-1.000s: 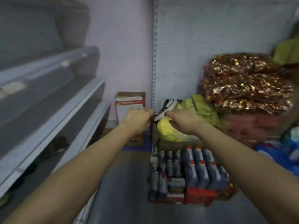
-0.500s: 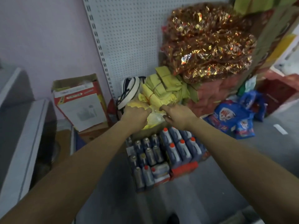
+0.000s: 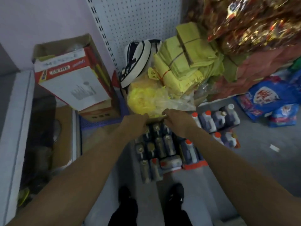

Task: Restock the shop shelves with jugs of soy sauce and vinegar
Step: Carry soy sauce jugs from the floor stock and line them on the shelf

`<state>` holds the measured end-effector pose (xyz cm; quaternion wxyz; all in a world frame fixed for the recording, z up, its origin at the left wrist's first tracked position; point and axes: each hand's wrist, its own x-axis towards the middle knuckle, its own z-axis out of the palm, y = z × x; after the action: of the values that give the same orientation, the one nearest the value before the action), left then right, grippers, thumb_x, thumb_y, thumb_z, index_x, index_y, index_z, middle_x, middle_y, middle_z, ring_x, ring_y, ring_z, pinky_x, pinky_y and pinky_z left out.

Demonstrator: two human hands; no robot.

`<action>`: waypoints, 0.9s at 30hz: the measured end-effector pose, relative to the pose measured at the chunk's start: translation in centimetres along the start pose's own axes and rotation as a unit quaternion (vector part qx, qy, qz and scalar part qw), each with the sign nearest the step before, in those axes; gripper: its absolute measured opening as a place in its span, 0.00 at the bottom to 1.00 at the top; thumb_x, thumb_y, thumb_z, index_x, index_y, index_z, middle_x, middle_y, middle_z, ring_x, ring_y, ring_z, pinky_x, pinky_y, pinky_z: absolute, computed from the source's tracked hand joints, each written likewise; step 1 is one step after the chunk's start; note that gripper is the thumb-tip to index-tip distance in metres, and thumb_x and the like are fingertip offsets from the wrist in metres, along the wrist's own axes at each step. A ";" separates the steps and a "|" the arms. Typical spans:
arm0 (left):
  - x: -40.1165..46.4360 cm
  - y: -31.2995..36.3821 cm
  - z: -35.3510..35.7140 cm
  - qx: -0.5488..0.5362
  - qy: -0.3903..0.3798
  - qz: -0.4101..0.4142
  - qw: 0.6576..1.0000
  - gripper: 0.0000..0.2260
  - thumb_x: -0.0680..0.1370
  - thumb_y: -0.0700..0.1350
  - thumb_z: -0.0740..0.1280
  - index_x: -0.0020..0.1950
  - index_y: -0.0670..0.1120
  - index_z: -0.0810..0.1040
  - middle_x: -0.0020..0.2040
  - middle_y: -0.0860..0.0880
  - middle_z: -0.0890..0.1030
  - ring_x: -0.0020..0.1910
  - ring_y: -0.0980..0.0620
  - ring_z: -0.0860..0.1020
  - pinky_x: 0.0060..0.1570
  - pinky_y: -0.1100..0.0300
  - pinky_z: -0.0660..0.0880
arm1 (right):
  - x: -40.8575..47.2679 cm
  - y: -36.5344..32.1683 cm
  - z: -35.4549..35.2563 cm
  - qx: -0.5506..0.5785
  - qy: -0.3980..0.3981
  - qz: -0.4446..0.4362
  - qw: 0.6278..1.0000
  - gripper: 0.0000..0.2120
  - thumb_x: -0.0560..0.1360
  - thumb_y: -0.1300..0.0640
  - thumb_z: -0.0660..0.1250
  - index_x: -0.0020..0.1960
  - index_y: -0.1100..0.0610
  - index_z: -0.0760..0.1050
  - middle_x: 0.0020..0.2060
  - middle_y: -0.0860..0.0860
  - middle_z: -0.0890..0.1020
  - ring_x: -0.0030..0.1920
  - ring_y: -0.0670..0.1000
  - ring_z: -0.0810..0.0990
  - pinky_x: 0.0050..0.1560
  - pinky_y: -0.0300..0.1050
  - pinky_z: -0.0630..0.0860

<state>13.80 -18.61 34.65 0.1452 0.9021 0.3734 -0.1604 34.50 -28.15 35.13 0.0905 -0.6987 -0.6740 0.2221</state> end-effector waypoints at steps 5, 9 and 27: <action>6.0 -5.3 7.9 -0.010 -0.048 0.031 0.998 0.11 0.83 0.48 0.61 0.65 0.48 0.71 0.47 0.49 0.78 0.43 0.46 0.78 0.40 0.51 0.77 | 5.0 2.3 9.5 0.045 -0.033 0.060 0.997 0.08 0.84 0.54 0.59 0.59 0.54 0.73 0.49 0.56 0.82 0.46 0.60 0.80 0.41 0.59 0.79; 11.6 -10.4 15.4 -0.045 -0.108 0.056 0.992 0.16 0.84 0.48 0.61 0.71 0.50 0.67 0.54 0.48 0.80 0.49 0.45 0.79 0.46 0.49 0.79 | 9.0 4.1 18.2 0.060 -0.033 0.128 0.989 0.08 0.84 0.52 0.58 0.58 0.53 0.72 0.49 0.54 0.80 0.46 0.60 0.80 0.40 0.56 0.79; 30.7 -20.5 41.0 -0.056 -0.131 0.171 0.975 0.44 0.79 0.39 0.69 0.84 0.58 0.44 0.68 0.38 0.76 0.55 0.35 0.78 0.49 0.41 0.79 | 20.8 9.1 47.6 -0.028 -0.036 0.312 0.949 0.14 0.81 0.46 0.64 0.59 0.54 0.77 0.59 0.54 0.78 0.55 0.59 0.81 0.42 0.48 0.68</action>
<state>12.15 -1.12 -17.60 0.2687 0.9140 0.2001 -0.2290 21.97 -16.67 -14.77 -0.0272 -0.8679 -0.4314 0.2448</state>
